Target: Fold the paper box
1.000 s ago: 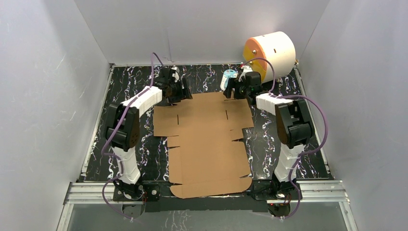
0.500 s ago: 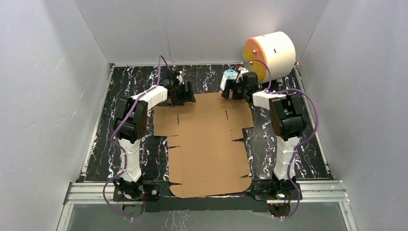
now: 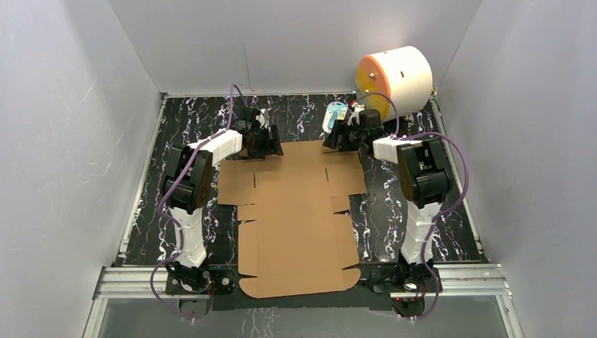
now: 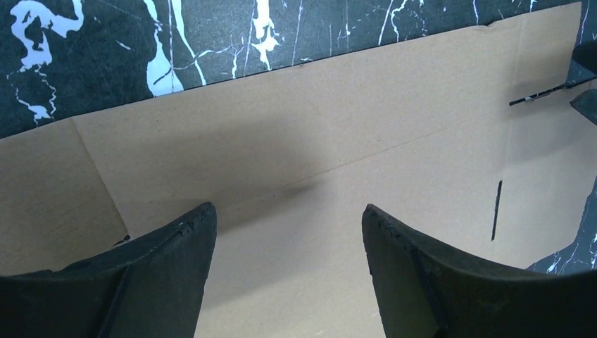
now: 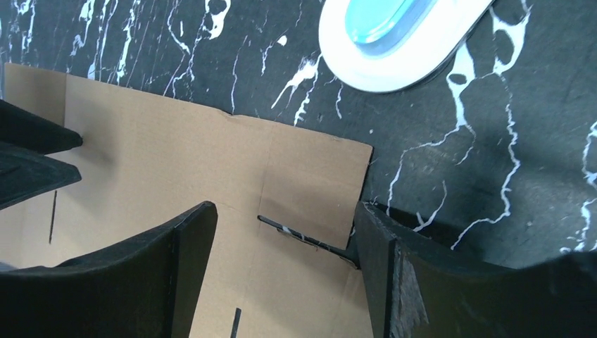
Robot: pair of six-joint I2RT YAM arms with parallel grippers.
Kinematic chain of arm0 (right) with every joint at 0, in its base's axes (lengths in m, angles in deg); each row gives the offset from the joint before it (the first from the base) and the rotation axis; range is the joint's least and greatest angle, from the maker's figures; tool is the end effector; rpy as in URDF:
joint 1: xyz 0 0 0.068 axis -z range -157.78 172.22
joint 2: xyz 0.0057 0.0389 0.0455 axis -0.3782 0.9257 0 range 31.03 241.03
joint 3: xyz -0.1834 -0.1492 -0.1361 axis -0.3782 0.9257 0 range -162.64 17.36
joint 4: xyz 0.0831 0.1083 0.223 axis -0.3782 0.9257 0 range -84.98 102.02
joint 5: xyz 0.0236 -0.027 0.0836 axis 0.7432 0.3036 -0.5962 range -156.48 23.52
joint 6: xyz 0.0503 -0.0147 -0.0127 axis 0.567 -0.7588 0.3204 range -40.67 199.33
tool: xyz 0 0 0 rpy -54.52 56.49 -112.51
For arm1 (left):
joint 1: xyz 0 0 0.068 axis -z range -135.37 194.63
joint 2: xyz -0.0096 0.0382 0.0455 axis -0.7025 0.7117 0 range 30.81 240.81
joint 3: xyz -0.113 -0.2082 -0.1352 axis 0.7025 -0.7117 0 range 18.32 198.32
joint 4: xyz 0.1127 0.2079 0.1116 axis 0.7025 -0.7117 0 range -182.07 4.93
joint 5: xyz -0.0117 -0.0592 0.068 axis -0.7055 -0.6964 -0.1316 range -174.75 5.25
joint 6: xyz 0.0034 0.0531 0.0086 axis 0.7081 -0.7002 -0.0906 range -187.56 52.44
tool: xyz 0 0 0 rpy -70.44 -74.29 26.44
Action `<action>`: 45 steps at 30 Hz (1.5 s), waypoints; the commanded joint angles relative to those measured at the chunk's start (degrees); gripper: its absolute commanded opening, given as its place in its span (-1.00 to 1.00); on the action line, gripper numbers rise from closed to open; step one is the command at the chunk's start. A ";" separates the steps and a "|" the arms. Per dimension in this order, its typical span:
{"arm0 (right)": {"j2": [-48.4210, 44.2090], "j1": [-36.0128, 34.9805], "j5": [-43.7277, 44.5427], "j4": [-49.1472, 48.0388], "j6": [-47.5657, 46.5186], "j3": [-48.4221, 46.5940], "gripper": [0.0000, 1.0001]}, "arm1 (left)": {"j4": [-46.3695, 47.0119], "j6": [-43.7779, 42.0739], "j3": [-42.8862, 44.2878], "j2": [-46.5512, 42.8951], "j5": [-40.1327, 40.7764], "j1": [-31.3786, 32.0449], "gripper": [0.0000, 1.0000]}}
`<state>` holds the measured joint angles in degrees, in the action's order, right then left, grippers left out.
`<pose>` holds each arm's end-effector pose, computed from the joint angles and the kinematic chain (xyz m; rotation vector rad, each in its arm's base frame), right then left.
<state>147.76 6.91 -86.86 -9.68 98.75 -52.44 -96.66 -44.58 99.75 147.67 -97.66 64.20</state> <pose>0.4218 0.1284 0.1539 -0.1374 2.1790 0.7304 0.4192 -0.1575 0.1764 0.0362 2.4549 -0.6089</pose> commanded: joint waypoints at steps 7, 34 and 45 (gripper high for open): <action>-7.60 -0.98 -6.67 -1.04 3.53 1.85 0.46 | -2.11 0.19 -1.64 -2.35 0.27 0.22 0.45; -6.11 -13.24 16.51 6.71 -3.19 -4.07 0.29 | -1.94 3.29 -1.29 -1.07 0.08 0.52 0.44; -5.50 -14.13 17.57 8.49 -5.01 -6.02 0.37 | -2.48 4.38 0.06 -2.56 0.16 0.66 0.44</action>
<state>142.51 -6.79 -70.03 -0.85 95.32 -55.66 -96.64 -41.52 98.98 147.15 -96.35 64.20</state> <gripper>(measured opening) 0.671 0.719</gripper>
